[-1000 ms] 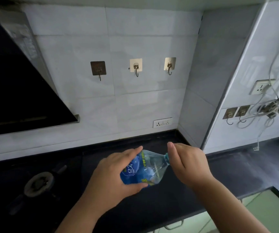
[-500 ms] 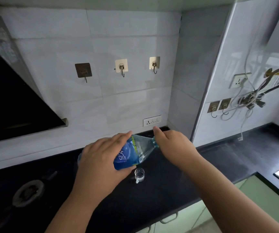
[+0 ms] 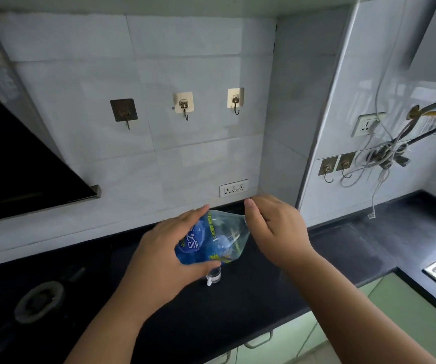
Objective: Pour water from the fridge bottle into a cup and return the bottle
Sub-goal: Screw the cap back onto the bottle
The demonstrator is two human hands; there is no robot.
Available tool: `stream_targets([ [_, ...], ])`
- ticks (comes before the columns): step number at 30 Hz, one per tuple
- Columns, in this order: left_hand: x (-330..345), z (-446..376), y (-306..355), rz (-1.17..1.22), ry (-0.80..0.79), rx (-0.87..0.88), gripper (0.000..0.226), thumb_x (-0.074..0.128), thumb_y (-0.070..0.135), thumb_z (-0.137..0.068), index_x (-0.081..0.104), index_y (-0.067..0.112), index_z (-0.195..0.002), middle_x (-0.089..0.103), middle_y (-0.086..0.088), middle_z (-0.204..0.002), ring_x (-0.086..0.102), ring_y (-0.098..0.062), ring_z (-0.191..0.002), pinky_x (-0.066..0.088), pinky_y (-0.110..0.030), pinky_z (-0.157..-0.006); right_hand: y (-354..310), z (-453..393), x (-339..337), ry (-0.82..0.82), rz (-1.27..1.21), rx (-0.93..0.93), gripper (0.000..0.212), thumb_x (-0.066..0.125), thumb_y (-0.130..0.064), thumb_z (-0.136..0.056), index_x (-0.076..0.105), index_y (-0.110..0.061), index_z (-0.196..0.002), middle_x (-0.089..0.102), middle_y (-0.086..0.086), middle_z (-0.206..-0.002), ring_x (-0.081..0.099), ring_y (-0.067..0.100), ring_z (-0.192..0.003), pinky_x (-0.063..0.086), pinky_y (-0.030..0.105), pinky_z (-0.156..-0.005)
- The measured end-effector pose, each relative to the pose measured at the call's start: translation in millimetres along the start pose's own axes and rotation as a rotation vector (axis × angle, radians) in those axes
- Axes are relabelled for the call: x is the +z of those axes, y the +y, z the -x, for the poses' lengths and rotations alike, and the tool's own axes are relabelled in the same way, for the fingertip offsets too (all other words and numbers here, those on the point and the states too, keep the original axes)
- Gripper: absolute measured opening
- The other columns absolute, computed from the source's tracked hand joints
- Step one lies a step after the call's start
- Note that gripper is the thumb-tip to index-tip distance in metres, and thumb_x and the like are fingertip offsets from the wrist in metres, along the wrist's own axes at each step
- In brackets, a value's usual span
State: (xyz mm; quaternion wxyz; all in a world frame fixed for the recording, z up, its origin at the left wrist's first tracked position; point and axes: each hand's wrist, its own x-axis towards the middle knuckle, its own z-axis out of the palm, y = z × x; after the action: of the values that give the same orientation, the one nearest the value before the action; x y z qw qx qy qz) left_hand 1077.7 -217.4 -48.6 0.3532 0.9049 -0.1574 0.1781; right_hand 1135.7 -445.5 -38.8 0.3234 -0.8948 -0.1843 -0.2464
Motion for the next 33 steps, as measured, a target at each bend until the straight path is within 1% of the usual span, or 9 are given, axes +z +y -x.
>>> stream_targets([
  [4,9.1,-6.0,6.1,-0.466,0.093,0.144,0.092,0.083,0.060,-0.071,0.046,0.037,-0.152,0.064,0.020,-0.136,0.066,-0.013,-0.112,0.054,-0.046,-0.093,1.5,-10.6,-1.2,-0.217,0.017,0.367,0.051,0.033,-0.042,-0.105,0.039,-0.013,-0.063,0.047,0.001,-0.059,0.044,0.020,-0.058,0.034,0.034,-0.056],
  [6,16.9,-5.8,3.8,-0.402,0.093,0.108,0.094,0.085,0.062,-0.068,0.045,0.041,-0.151,0.064,0.024,-0.132,0.064,-0.009,-0.113,0.054,-0.043,-0.095,5.3,-12.8,-5.2,-0.256,0.083,0.344,0.054,0.030,-0.048,-0.105,0.045,-0.012,-0.068,0.055,0.001,-0.064,0.050,0.020,-0.061,0.039,0.034,-0.059],
  [10,21.9,-4.8,10.6,0.009,0.040,-0.072,0.098,0.093,0.054,-0.063,0.043,0.059,-0.147,0.054,0.041,-0.124,0.054,0.012,-0.119,0.043,-0.013,-0.101,15.1,-4.5,-13.9,-0.078,-0.032,0.032,0.049,0.035,-0.047,-0.106,0.039,-0.025,-0.063,0.048,-0.007,-0.062,0.049,0.010,-0.063,0.036,0.032,-0.055],
  [13,29.1,-10.0,18.9,-0.245,0.081,0.041,0.094,0.087,0.061,-0.065,0.049,0.044,-0.150,0.063,0.031,-0.122,0.060,0.003,-0.109,0.053,-0.029,-0.097,20.1,-12.3,-16.9,-0.159,-0.026,0.215,0.052,0.038,-0.039,-0.106,0.036,-0.018,-0.059,0.042,-0.003,-0.055,0.040,0.014,-0.055,0.030,0.033,-0.053],
  [16,42.8,-14.5,22.1,-0.338,0.085,0.025,0.096,0.085,0.065,-0.067,0.047,0.039,-0.151,0.068,0.022,-0.122,0.064,-0.007,-0.106,0.058,-0.043,-0.093,30.2,-22.9,-20.1,-0.321,0.044,0.373,0.051,0.035,-0.043,-0.102,0.046,-0.006,-0.068,0.049,0.003,-0.062,0.045,0.021,-0.060,0.036,0.033,-0.057],
  [19,54.9,-19.8,23.6,-0.349,0.091,-0.014,0.096,0.082,0.067,-0.066,0.043,0.044,-0.151,0.063,0.026,-0.127,0.062,-0.006,-0.112,0.054,-0.043,-0.098,44.0,-25.9,-24.7,-0.366,0.060,0.336,0.059,0.031,-0.054,-0.104,0.049,-0.010,-0.069,0.055,0.000,-0.064,0.050,0.019,-0.060,0.039,0.032,-0.059],
  [22,68.2,-30.5,31.8,-0.375,0.082,-0.044,0.102,0.083,0.066,-0.066,0.034,0.049,-0.154,0.049,0.033,-0.136,0.050,0.000,-0.125,0.042,-0.036,-0.108,59.3,-26.1,-29.6,-0.272,-0.035,0.302,0.059,0.032,-0.054,-0.106,0.046,-0.011,-0.068,0.052,-0.001,-0.060,0.048,0.017,-0.058,0.037,0.033,-0.057],
  [25,85.2,-37.9,37.6,-0.364,0.005,-0.135,0.112,0.088,0.058,-0.067,0.023,0.050,-0.157,0.049,0.027,-0.144,0.049,-0.002,-0.131,0.041,-0.034,-0.113,74.9,-36.4,-32.7,-0.293,-0.054,0.248,0.057,0.034,-0.053,-0.106,0.051,-0.014,-0.067,0.057,-0.001,-0.062,0.054,0.016,-0.062,0.040,0.034,-0.059],
  [33,107.6,-36.3,59.8,-0.457,0.156,-0.329,0.094,0.087,0.044,-0.067,0.043,0.040,-0.149,0.063,0.021,-0.131,0.060,-0.005,-0.116,0.052,-0.036,-0.101,114.2,-58.9,-25.6,-0.525,-0.323,0.155,0.060,0.043,-0.066,-0.099,0.048,-0.014,-0.069,0.057,-0.002,-0.062,0.054,0.017,-0.064,0.046,0.038,-0.067],
])
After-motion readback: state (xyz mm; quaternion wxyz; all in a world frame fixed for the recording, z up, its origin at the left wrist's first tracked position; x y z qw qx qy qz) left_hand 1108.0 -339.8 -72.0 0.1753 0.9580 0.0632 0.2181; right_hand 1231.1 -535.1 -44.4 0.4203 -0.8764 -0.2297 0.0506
